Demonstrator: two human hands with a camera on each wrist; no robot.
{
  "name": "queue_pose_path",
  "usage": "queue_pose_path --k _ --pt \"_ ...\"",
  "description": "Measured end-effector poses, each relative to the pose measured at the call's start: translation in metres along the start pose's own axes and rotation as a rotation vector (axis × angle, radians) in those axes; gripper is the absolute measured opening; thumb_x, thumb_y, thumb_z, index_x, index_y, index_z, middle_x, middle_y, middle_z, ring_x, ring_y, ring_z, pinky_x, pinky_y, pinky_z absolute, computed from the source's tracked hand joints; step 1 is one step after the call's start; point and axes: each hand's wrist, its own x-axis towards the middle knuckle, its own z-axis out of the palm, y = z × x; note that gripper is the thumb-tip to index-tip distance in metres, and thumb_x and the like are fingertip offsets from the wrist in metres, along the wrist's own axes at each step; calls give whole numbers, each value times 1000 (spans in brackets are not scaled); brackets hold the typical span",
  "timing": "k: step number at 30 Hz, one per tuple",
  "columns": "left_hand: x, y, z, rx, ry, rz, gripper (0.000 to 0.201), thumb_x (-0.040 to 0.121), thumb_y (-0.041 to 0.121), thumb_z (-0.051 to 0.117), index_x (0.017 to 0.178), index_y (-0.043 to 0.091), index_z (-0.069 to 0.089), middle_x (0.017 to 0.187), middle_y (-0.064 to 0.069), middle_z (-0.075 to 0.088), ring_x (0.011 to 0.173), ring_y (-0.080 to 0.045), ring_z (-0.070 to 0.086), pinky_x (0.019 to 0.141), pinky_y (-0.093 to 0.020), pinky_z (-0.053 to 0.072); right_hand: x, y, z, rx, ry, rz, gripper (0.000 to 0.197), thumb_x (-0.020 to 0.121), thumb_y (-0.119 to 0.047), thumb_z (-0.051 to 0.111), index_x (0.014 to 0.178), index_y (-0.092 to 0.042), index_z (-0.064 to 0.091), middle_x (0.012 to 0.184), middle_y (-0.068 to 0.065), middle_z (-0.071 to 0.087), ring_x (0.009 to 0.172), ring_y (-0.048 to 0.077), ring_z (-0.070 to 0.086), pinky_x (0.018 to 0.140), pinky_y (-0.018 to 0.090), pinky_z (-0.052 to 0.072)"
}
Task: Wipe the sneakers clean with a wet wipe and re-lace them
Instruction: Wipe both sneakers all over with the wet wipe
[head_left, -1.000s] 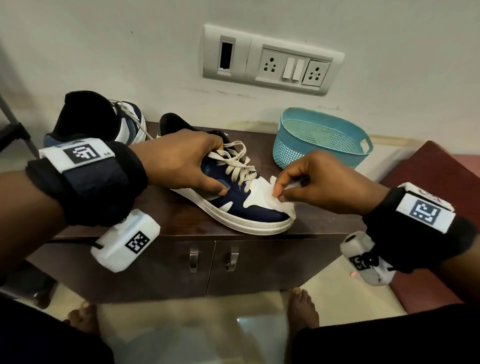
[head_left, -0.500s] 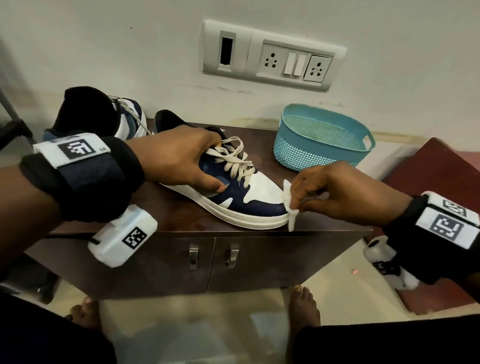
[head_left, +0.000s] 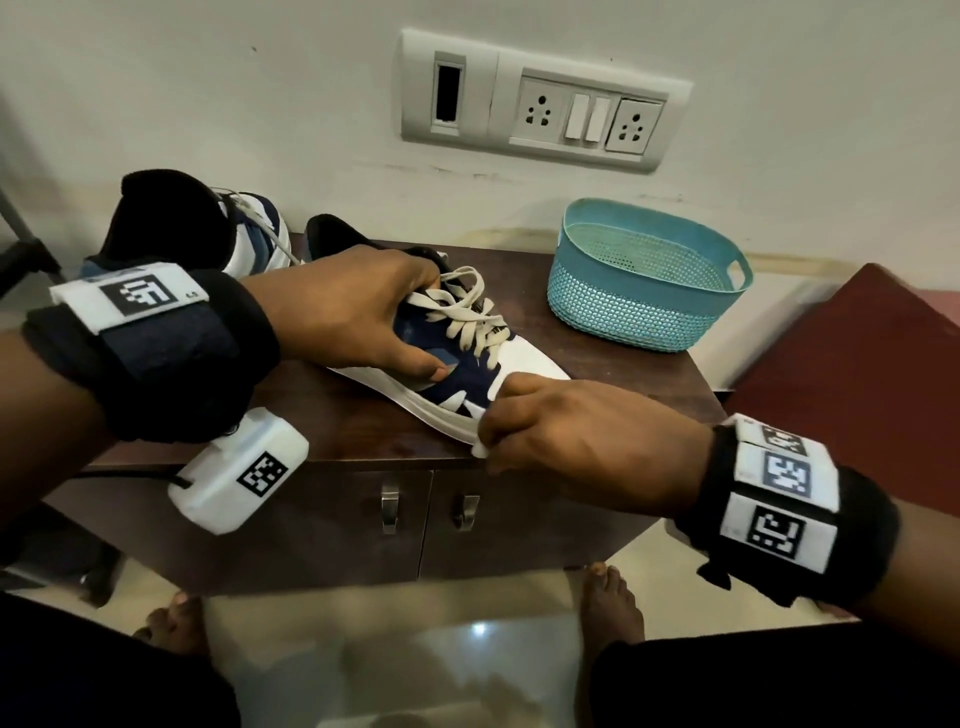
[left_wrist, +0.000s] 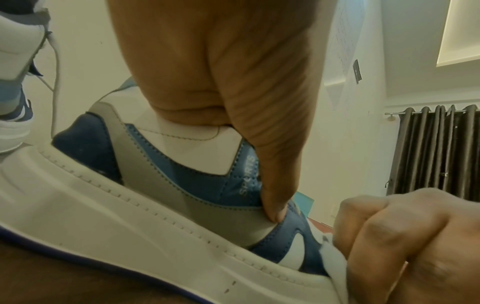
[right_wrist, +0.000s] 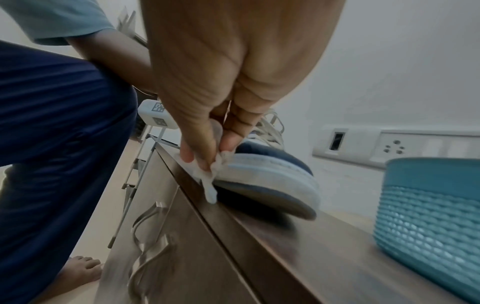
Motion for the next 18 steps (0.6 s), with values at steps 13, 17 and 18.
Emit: queue_pose_path --k 13,17,18 --pt "-1 0 0 -32 15 39 47 69 56 84 88 20 59 81 6 64 74 -8 59 67 -25 45 -87 51 -21 357 432 619 10 82 -9 82 88 -17 80 95 -7 74 90 13 71 82 33 56" --pt "0 1 0 -42 19 31 45 68 54 85 89 24 59 83 8 65 76 -6 60 64 -20 44 -51 27 -13 465 344 400 9 85 -9 82 92 -15 80 98 -6 74 94 15 71 84 34 56" --pt "0 1 1 -43 17 30 44 68 55 85 88 27 58 82 9 64 76 -4 60 61 -18 43 -43 24 -10 436 313 341 10 86 -8 81 92 -15 80 98 -6 74 94 13 70 83 34 56"
